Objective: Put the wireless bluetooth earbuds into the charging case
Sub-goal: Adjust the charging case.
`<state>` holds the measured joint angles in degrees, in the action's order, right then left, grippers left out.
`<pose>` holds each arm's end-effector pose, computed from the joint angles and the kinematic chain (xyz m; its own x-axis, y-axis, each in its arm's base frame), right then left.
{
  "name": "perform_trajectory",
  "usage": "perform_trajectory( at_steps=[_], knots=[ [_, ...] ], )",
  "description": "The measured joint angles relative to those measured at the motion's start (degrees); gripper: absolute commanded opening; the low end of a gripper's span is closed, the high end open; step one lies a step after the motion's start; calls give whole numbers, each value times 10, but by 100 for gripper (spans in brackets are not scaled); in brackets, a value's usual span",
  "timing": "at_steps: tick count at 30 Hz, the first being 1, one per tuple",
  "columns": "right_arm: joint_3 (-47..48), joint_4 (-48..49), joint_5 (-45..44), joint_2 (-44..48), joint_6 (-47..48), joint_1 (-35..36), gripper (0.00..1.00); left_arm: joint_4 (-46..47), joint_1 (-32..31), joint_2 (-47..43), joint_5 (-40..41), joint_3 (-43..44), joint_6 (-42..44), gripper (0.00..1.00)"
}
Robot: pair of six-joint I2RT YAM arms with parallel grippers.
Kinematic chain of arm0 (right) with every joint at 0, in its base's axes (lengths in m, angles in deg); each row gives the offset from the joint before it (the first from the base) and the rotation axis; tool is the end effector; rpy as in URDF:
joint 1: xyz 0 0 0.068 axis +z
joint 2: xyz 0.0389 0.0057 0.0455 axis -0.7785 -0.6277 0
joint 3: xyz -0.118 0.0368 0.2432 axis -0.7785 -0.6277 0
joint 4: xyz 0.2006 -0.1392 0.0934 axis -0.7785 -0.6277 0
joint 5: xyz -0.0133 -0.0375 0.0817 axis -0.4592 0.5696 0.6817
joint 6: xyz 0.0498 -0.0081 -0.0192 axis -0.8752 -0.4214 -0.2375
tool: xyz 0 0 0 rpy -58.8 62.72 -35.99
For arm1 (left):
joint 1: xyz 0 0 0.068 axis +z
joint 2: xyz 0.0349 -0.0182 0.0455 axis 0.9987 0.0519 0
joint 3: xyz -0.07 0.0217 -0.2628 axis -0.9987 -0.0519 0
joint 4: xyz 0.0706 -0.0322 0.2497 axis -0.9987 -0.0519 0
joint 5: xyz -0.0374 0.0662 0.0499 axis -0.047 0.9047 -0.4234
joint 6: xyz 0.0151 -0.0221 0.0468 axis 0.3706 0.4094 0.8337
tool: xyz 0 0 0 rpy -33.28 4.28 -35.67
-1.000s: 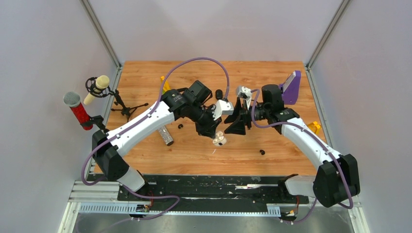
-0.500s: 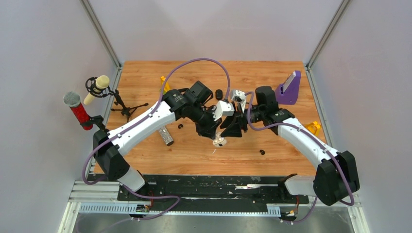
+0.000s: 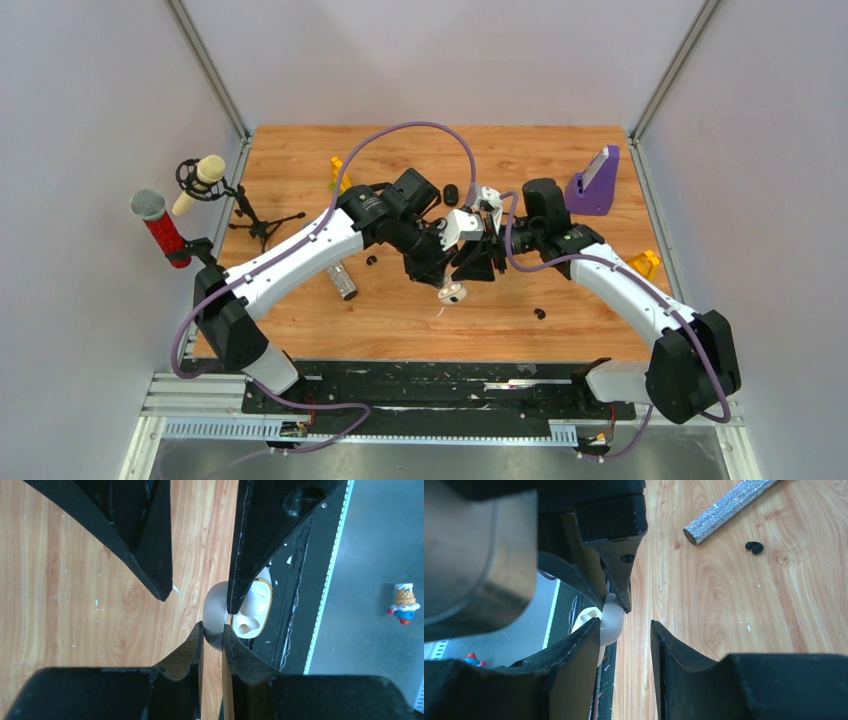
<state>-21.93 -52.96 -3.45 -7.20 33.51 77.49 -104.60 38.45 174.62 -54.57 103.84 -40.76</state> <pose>0.2275 0.1495 0.2848 -0.3293 -0.2508 -0.9103 -0.9350 -0.0476 0.3513 0.1977 -0.2520 0.3352 -0.3118 0.7314 -0.6065 0.9434 0.1624 -0.2892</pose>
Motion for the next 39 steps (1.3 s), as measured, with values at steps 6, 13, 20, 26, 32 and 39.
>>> perform_trajectory(
  at_steps=[6,13,20,26,32,39],
  knots=[
    [0,-1,0,0,0,2,28,1,0,0,8,0,0,24],
    [0,-2,-1,0,4,3,14,1,2,0,17,0,0,34],
    [0,-2,-16,0,17,3,3,0,2,0,11,0,-2,36],
    [0,-2,-19,0,17,3,2,1,2,0,10,0,-2,41],
    [0,-3,-25,2,17,3,0,2,2,0,10,0,-2,50],
    [0,-4,-31,5,17,3,0,2,2,0,16,0,-2,64]
  ],
)
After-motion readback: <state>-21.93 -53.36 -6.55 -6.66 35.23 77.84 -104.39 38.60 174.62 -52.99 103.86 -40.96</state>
